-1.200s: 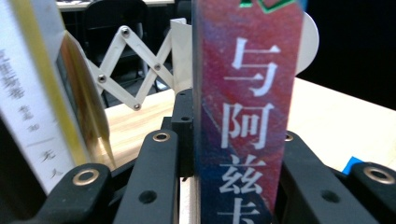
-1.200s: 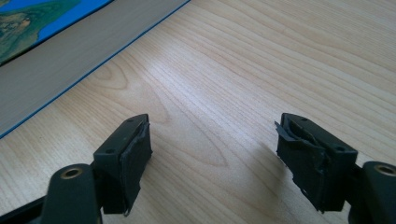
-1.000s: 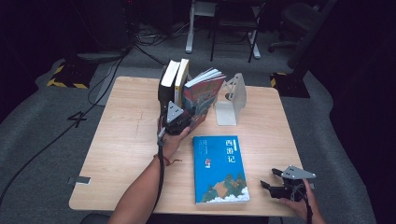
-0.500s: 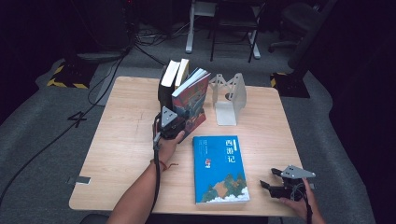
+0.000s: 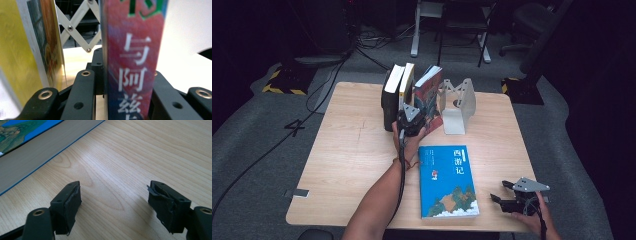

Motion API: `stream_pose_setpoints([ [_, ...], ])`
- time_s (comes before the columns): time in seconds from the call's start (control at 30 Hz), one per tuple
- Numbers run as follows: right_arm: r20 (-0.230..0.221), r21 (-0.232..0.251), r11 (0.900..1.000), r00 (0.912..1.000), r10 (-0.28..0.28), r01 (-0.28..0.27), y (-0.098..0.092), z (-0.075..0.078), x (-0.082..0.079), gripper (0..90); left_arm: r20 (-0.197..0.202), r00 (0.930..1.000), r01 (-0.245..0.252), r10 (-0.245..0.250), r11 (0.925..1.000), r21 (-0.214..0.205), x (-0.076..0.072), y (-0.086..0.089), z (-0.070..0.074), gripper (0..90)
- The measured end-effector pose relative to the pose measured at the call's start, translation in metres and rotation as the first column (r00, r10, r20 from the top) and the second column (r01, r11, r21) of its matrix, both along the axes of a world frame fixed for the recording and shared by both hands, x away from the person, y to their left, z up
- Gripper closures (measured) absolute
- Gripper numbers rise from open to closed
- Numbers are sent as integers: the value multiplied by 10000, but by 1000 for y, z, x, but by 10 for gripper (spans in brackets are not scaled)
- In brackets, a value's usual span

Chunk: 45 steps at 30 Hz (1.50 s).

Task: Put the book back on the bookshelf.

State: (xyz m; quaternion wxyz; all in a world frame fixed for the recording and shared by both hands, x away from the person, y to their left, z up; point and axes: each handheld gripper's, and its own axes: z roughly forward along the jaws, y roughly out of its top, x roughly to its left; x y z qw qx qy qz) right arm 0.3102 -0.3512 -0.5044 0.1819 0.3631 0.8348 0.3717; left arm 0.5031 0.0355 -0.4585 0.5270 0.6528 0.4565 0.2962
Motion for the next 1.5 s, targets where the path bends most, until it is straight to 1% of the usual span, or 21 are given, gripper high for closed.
stream_pose_setpoints([
  [0.13, -29, 16, 10000, 10000, 12, -12, 0, 0, 0, 263, -88, 9999, -138, 140, 9996, 263, 8, 1, 0, 730],
  [0.27, -25, 18, 10000, 10000, 49, -49, 0, 0, 0, 264, -16, 10000, -61, 62, 9982, 591, 3, 5, -2, 725],
  [0.37, -12, 16, 10000, 10000, 71, -71, 0, 0, 0, 263, -26, 9998, -197, 197, 9994, 298, -5, 12, -6, 724],
  [0.4, -14, 15, 10000, 10000, 78, -78, 0, 0, 0, 263, 3, 9994, -342, 342, 9994, 100, -8, 15, -9, 721],
  [0.5, -44, 27, 10000, 10000, 69, -69, 0, 0, 0, 261, -87, 9954, -960, 959, 9952, -205, -13, 20, -14, 713],
  [0.57, -12, 13, 10000, 10000, 67, -67, 0, 0, 0, 262, 12, 9936, -1125, 1126, 9935, -162, -16, 18, -15, 712],
  [0.67, -50, 25, 10000, 10000, 59, -59, 0, 0, 0, 261, 104, 9942, -1071, 1072, 9942, -92, -16, 15, -14, 718],
  [0.7, -58, 39, 10000, 10000, 64, -64, 0, 0, 0, 261, 206, 9955, -923, 927, 9955, -192, -14, 11, -13, 723],
  [0.77, -57, 39, 10000, 10000, 71, -71, 0, 0, 1, 261, 276, 9956, -889, 892, 9960, -133, -13, 8, -12, 730],
  [0.83, -69, 49, 9999, 9999, 88, -88, 0, 0, 1, 261, 407, 9965, -741, 735, 9971, 140, -10, 1, -9, 736],
  [0.9, -83, 65, 9999, 9999, 102, -102, 0, 0, 1, 262, 634, 9971, -469, 427, 9966, 670, -6, -10, -3, 738],
  [0.93, -83, 65, 9999, 9999, 102, -102, 0, 0, 1, 262, 634, 9971, -469, 427, 9966, 670, -6, -10, -3, 738],
  [1.0, -79, 54, 9999, 9999, 122, -122, 0, 0, 1, 264, 699, 9975, -154, 86, 9951, 980, -5, -13, 1, 737],
  [1.03, -43, 39, 9999, 9999, 159, -159, 0, 0, 0, 264, 623, 9977, 213, -283, 9937, 1098, -3, -12, 3, 736],
  [1.1, -48, 40, 9998, 9998, 183, -183, 0, 0, 0, 264, 518, 9971, 489, -558, 9909, 1257, -3, -10, 4, 735],
  [1.2, -5, 25, 9998, 9998, 205, -205, 0, 0, 0, 264, 365, 9966, 698, -744, 9909, 1151, -5, -5, 4, 733],
  [1.23, -2, 10, 9998, 9998, 203, -203, 0, 0, -1, 264, 230, 9951, 927, -957, 9898, 1084, -6, 0, 2, 733],
  [1.37, -30, 32, 9998, 9998, 196, -196, 0, 0, 0, 262, 109, 9919, 1242, -1262, 9860, 1116, -10, 8, 1, 732],
  [1.4, -36, 33, 9998, 9998, 190, -190, 0, 0, 0, 261, 41, 9880, 1535, -1546, 9836, 952, -14, 12, 0, 733],
  [1.43, -21, 25, 9998, 9998, 187, -187, 0, 0, -1, 262, 40, 9866, 1618, -1631, 9816, 1011, -16, 14, -1, 733],
  [1.5, -10, 11, 9998, 9998, 175, -175, 0, 0, -1, 262, 56, 9830, 1824, -1835, 9795, 855, -21, 16, -2, 733],
])
